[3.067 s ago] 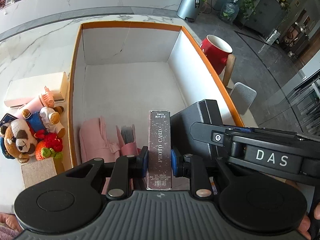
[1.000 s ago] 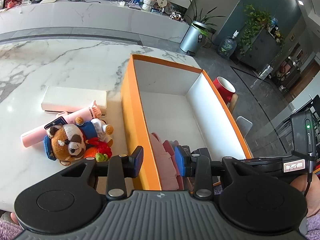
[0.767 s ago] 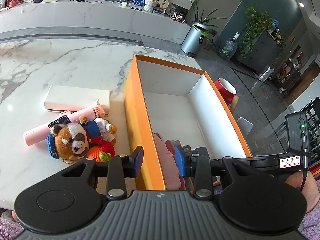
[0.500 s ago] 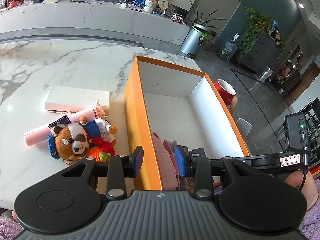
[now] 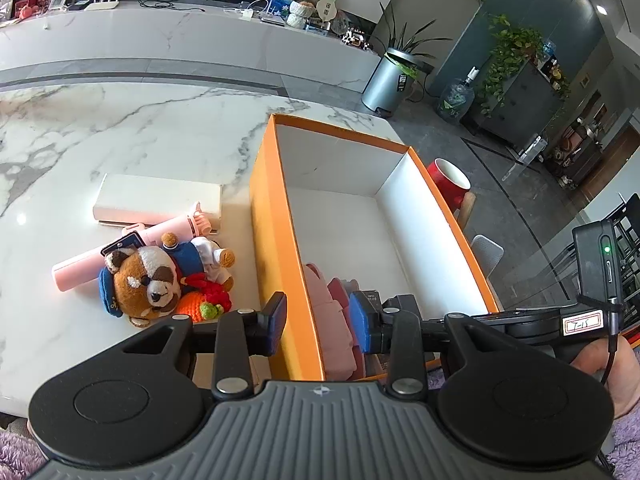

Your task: Organize objects

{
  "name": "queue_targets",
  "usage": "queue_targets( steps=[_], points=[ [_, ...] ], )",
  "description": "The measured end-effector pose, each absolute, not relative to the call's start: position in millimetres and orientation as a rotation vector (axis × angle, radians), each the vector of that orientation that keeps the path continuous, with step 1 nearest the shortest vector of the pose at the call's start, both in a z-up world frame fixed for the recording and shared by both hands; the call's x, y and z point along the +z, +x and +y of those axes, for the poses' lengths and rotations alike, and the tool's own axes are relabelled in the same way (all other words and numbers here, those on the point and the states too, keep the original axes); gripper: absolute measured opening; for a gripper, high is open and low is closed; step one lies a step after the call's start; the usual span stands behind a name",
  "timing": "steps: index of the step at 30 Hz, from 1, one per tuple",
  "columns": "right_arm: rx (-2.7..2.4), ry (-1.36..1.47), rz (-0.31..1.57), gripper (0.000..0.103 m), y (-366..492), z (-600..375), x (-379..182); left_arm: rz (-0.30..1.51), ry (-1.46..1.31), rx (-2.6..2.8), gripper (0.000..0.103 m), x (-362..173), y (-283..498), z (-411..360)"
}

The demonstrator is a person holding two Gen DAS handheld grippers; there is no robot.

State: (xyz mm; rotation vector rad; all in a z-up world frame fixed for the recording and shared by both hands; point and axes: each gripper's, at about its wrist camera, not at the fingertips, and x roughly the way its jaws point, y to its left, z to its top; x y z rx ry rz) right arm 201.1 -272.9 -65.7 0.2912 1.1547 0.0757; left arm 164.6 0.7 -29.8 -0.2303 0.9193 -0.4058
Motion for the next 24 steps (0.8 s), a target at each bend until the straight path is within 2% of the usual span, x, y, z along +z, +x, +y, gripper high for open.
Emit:
queue_targets(
  steps=[14,24],
  points=[
    [0.086,0.239,1.129,0.045,199,-267,-56,0.907,-0.222,-0.393,0.04,-23,158,8],
    [0.228,0.133,0.961,0.045,185,-224,-14,0.872,-0.204,-0.324,0.041,-13,143,43]
  ],
)
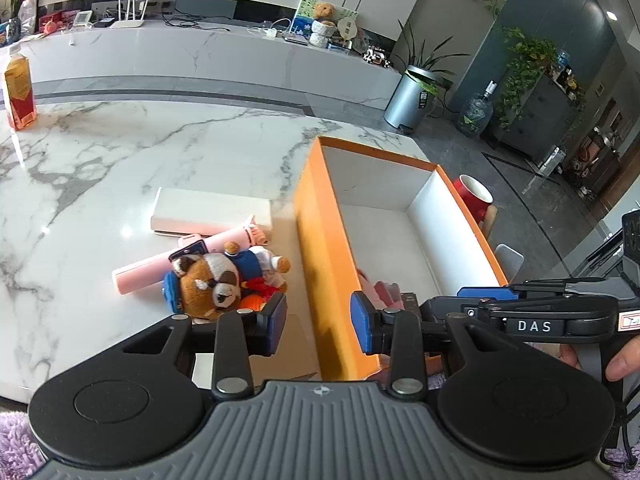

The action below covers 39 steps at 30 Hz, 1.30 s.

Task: Organize objects
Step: 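Grasp the small brown cardboard box with the right tool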

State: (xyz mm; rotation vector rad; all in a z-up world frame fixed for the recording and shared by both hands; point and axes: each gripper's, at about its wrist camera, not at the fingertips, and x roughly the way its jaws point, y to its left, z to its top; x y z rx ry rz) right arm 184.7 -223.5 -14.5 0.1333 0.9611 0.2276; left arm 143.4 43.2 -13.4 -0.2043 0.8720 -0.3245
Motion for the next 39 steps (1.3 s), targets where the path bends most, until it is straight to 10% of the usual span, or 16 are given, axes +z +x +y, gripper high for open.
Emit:
queue_targets(
  steps=[39],
  points=[
    [0.661,-0.716,1.181,0.04,219,-45,-78,1.076,-0.379,-0.337,0.057,-92,164,104]
  ],
)
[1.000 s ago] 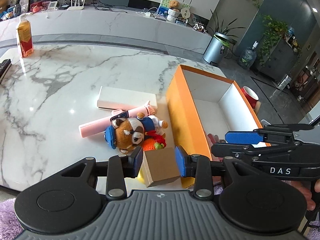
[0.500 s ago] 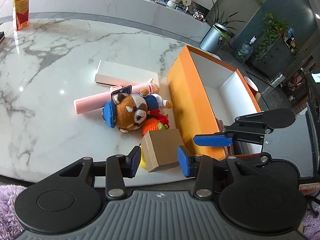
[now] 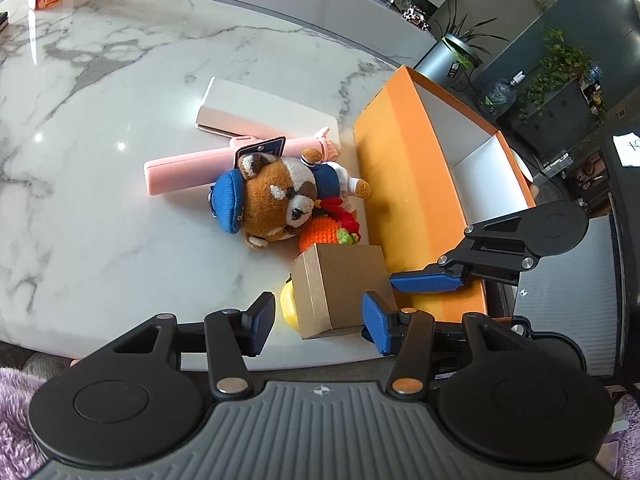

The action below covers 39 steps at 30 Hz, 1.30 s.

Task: Organize objects
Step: 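Grasp the small brown cardboard box with the right tool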

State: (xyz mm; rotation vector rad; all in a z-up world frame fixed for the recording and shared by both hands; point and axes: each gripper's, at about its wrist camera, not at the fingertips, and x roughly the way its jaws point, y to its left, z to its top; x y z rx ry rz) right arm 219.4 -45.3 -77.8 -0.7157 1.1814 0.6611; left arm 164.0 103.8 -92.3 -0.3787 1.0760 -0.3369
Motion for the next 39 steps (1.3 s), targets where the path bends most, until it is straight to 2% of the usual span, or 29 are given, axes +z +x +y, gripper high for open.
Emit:
queue_targets(
  steps=[6,8,9,11,12,17,20,25,28,31,36,39],
  points=[
    [0.705,-0.643,1.202,0.036,222,-40,-84,1.092,-0.413,-0.303,0.061,-101,171,114],
    [0.708,-0.665,1.181,0.039,221,-38,-82,1.096,-0.417,-0.294,0.056,-104,172,116],
    [0.711,-0.679,1.168,0.043,220,-37,-81,1.096,-0.419,-0.299,0.055,-105,172,117],
    [0.721,-0.707,1.139,0.069,221,-36,-77,1.089,-0.425,-0.313,0.05,-105,173,117],
    [0.735,-0.722,1.125,0.07,221,-36,-75,1.084,-0.424,-0.323,0.046,-105,173,116],
    [0.843,-0.823,1.079,0.07,226,-29,-70,1.07,-0.422,-0.347,0.033,-104,175,115],
    [0.901,-0.884,1.083,0.07,232,-23,-76,1.07,-0.416,-0.359,0.031,-105,176,113],
    [0.967,-0.928,1.119,0.07,242,-14,-88,1.074,-0.404,-0.36,0.031,-105,177,112],
    [0.993,-0.923,1.129,0.063,245,-12,-91,1.077,-0.393,-0.356,0.031,-104,176,112],
    [0.989,-0.923,1.134,0.063,244,-12,-90,1.071,-0.367,-0.357,0.031,-100,175,111],
    [0.971,-0.908,1.097,0.062,235,-20,-71,1.027,-0.313,-0.402,0.033,-81,167,108],
    [0.952,-0.885,1.062,0.062,223,-31,-51,0.984,-0.256,-0.441,0.038,-62,160,103]
  ],
)
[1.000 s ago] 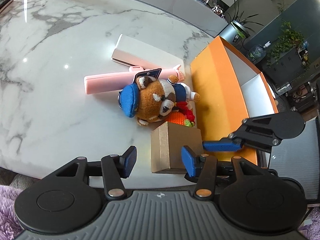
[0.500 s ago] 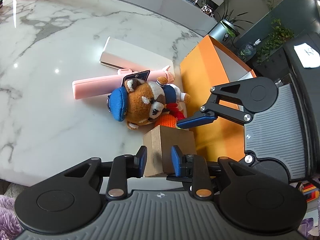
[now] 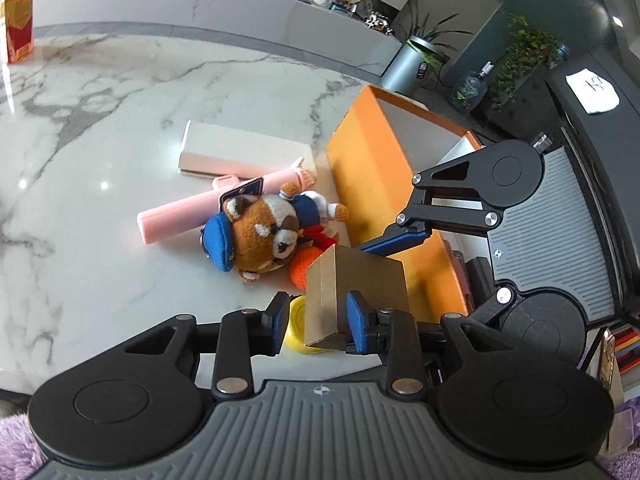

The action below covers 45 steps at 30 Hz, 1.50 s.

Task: Organize objects
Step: 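Grasp the small brown cardboard box with the right tool, then carry the cardboard box into the orange box with the right tool while the left grasps the tape measure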

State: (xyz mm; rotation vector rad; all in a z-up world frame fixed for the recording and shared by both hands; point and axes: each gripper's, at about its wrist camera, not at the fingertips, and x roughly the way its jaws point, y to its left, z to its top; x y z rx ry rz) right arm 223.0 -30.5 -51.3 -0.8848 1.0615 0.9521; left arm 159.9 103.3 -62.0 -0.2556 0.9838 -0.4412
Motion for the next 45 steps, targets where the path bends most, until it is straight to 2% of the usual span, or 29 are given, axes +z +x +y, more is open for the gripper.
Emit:
queue_targets(
  steps=[5,8,11,15,22,29,45],
  points=[
    [0.916,-0.854,0.996,0.062,210,-55,-11,0.89,-0.127,-0.544,0.053,-25,144,87],
    [0.869,-0.845,0.97,0.062,204,-77,12,0.88,-0.074,-0.59,0.055,-14,141,74],
    [0.809,-0.829,0.968,0.062,202,-103,28,0.907,0.039,-0.551,0.056,-23,144,52],
    [0.731,-0.801,1.013,0.062,201,-143,35,1.029,0.086,-0.461,0.061,-56,159,30],
    [0.715,-0.853,1.096,0.062,196,-205,14,1.128,0.042,-0.289,0.066,-94,178,19],
    [0.804,-0.984,1.193,0.062,206,-243,-12,1.213,0.016,-0.159,0.067,-118,191,15],
    [1.051,-1.048,1.293,0.061,236,-228,-44,1.265,0.001,-0.121,0.068,-138,207,7]
  ],
)
